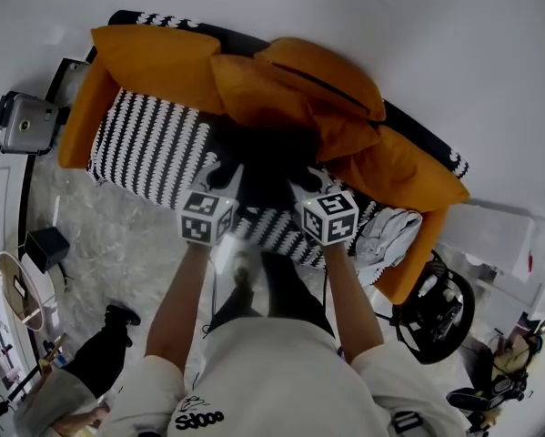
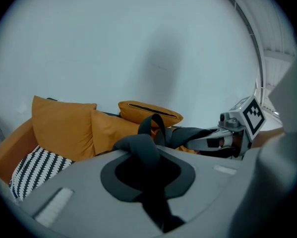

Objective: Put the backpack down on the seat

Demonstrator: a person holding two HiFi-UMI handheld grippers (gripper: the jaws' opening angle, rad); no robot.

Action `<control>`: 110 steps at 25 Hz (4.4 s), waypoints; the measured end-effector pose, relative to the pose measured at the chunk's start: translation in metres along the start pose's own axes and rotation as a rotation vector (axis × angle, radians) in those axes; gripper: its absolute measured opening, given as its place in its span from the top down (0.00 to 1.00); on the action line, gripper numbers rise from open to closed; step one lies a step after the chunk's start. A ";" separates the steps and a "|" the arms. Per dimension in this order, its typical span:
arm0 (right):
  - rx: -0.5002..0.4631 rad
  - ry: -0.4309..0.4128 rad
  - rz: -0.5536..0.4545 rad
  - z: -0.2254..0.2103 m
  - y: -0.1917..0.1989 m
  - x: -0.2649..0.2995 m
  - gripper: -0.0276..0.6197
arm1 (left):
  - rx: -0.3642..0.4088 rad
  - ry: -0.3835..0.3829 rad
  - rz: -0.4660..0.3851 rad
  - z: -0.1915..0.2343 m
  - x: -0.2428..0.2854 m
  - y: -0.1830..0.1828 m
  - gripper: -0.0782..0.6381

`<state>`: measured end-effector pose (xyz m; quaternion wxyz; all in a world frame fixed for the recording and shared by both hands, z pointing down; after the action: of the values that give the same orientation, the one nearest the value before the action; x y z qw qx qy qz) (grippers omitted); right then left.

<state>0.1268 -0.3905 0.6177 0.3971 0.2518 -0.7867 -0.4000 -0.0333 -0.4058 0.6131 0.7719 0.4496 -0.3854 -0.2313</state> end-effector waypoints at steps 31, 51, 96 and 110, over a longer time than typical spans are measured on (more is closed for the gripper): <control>-0.020 0.018 0.073 0.021 0.030 0.008 0.66 | -0.020 -0.065 0.053 0.015 -0.010 0.050 0.60; -0.022 0.016 0.084 0.038 0.039 -0.004 0.51 | -0.068 -0.179 0.112 0.034 -0.039 0.080 0.42; -0.242 0.229 -0.276 0.138 -0.036 -0.195 0.83 | 0.238 -0.111 -0.157 -0.034 -0.237 -0.016 0.55; -0.311 0.244 -0.396 0.215 -0.050 -0.276 0.94 | 0.319 -0.103 -0.291 -0.082 -0.322 -0.050 0.72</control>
<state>0.1070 -0.1293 0.3809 0.4369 0.3830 -0.5975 -0.5527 -0.1603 -0.1617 0.4199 0.6287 0.6045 -0.3873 -0.2989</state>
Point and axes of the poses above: the fingertips, and each gripper's own axes: x forward along the fingers, z to its left, y out of its underside, the point moved 5 cm from there along -x, backward along the fingers, and after that the axes turned 13 degrees about -z, right-handed, at the moved point
